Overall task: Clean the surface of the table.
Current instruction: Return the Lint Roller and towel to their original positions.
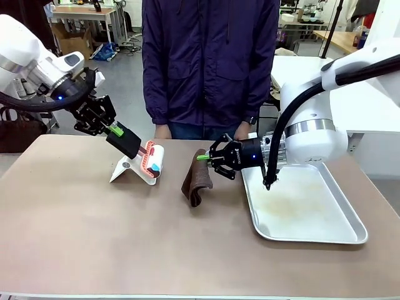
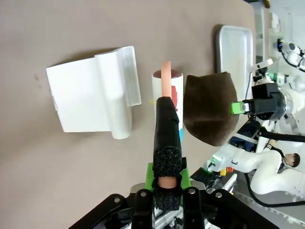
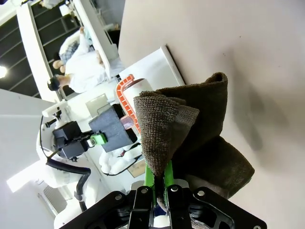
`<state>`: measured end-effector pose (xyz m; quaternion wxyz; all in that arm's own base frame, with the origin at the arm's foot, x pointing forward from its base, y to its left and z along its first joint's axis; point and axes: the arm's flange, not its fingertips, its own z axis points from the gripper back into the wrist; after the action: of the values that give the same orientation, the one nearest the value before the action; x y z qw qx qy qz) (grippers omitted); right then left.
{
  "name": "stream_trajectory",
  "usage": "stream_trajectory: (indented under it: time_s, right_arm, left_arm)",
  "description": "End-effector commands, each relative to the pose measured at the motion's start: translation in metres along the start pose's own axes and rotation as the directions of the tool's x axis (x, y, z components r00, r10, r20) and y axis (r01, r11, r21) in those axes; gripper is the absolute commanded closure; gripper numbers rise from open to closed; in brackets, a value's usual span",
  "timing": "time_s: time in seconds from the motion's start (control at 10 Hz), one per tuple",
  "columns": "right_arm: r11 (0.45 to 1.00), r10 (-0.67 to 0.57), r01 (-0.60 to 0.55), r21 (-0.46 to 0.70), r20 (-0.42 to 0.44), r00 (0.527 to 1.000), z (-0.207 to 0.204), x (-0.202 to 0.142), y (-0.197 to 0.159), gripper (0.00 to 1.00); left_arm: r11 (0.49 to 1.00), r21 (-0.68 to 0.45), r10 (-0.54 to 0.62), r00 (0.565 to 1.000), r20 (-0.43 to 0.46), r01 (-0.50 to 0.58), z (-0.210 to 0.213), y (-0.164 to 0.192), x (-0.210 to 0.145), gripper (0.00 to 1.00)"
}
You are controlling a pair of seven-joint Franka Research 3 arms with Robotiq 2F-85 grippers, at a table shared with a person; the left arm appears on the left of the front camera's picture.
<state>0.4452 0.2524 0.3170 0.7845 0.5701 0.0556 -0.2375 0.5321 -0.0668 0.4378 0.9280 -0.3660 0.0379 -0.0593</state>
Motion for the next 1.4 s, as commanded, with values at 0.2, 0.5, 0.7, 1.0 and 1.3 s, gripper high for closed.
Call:
stream_trajectory:
  time_s: [0.2,0.5,0.7,1.0,1.3]
  right_arm:
    - [1.0,-0.022,0.022,0.003,-0.005,1.0,-0.007,0.005,0.004,0.92]
    - [1.0,-0.029,0.029,0.01,-0.008,1.0,-0.005,0.007,0.003,0.92]
    - [0.999,-0.036,0.037,0.016,-0.008,0.999,-0.004,0.009,0.002,0.92]
    - [0.999,-0.048,0.048,0.017,-0.013,0.999,-0.004,0.012,-0.001,0.92]
    - [0.999,-0.05,0.05,0.016,-0.015,0.999,-0.005,0.012,-0.002,0.92]
  left_arm:
    - [0.99,0.139,0.023,1.0,0.012,-0.025,-0.008,-0.023,0.021,0.78]
    - [0.98,0.2,-0.002,0.998,0.056,-0.01,-0.022,-0.025,0.027,0.78]
    - [0.984,0.179,0.005,1.0,0.007,-0.006,-0.024,-0.02,0.03,0.78]
    - [0.984,0.174,0.034,0.999,0.001,-0.034,-0.025,-0.013,0.033,0.78]
    - [0.983,0.176,0.063,0.998,-0.01,-0.06,-0.027,-0.011,0.036,0.78]
